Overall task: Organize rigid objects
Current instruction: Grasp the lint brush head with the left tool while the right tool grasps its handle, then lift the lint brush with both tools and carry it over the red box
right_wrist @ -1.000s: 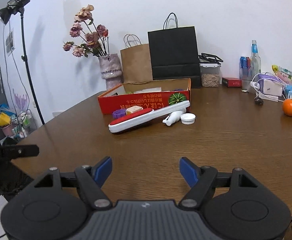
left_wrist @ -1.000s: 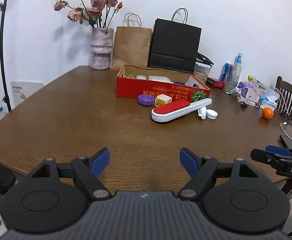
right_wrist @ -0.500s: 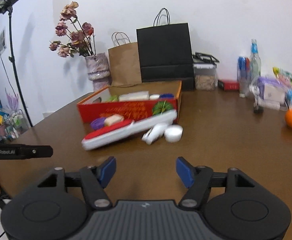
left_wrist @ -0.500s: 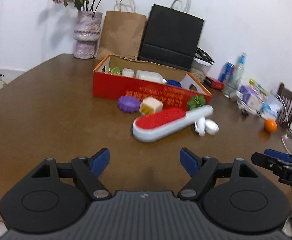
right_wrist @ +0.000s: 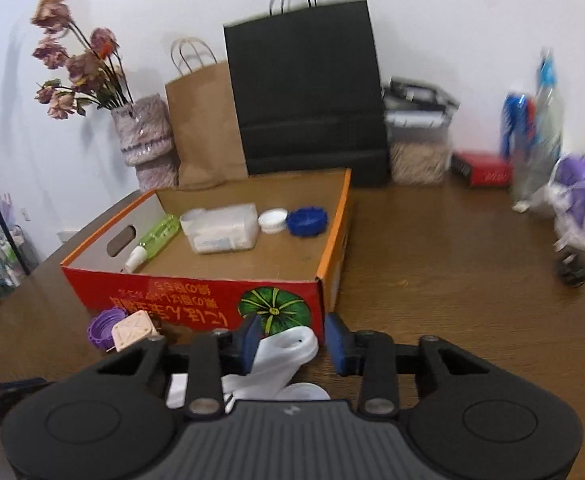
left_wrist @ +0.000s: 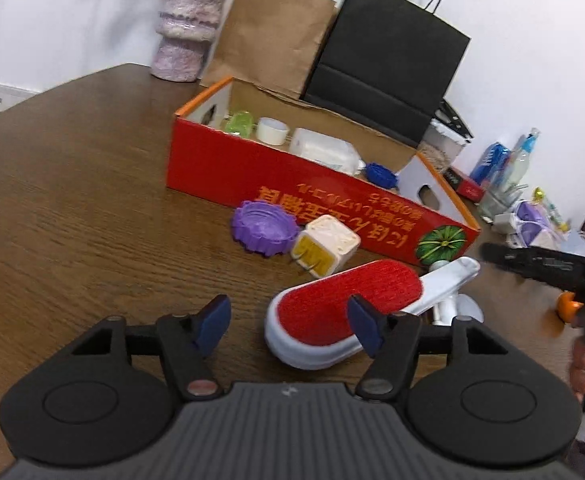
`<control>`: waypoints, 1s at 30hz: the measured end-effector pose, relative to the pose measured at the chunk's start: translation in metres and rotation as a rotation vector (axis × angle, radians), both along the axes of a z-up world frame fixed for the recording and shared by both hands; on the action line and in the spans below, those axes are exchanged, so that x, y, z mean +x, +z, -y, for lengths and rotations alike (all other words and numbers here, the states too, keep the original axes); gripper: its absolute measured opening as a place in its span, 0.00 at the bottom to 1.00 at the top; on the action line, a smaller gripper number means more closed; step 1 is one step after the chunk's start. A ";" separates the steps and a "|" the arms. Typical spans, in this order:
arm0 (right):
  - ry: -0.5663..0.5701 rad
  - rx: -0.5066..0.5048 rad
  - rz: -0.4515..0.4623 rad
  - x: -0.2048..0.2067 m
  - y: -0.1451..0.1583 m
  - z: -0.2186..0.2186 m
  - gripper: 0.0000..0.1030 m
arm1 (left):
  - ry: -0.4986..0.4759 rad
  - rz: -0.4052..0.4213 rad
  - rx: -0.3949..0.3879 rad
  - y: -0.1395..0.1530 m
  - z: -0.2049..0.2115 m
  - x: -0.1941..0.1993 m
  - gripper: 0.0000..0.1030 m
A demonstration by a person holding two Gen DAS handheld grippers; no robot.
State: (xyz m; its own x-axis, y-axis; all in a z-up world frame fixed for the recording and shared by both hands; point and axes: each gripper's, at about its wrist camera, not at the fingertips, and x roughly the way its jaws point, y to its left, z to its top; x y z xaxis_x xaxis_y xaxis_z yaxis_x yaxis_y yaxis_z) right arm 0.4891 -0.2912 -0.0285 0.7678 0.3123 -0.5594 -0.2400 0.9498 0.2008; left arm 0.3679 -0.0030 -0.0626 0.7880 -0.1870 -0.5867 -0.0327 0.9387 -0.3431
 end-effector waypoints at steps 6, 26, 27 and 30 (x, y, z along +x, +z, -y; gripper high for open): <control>-0.008 0.041 -0.057 0.010 -0.015 0.007 0.20 | -0.004 -0.012 -0.094 -0.011 -0.004 0.010 0.43; -0.032 0.268 -0.080 -0.076 -0.012 0.022 0.18 | 0.136 0.026 -0.089 0.010 -0.008 -0.043 0.46; -0.033 0.266 -0.067 -0.090 -0.011 0.020 0.18 | 0.134 0.039 -0.074 0.013 -0.009 -0.052 0.46; -0.040 0.246 -0.052 -0.131 -0.018 0.007 0.18 | 0.118 0.044 -0.043 0.018 -0.018 -0.080 0.46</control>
State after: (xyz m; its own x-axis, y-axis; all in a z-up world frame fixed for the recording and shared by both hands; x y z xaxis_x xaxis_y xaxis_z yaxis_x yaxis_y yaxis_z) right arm 0.3576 -0.2983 -0.0462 0.7545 0.4140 -0.5092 -0.1870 0.8794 0.4379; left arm 0.2877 0.0150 -0.0445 0.8306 -0.1155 -0.5448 -0.1266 0.9135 -0.3867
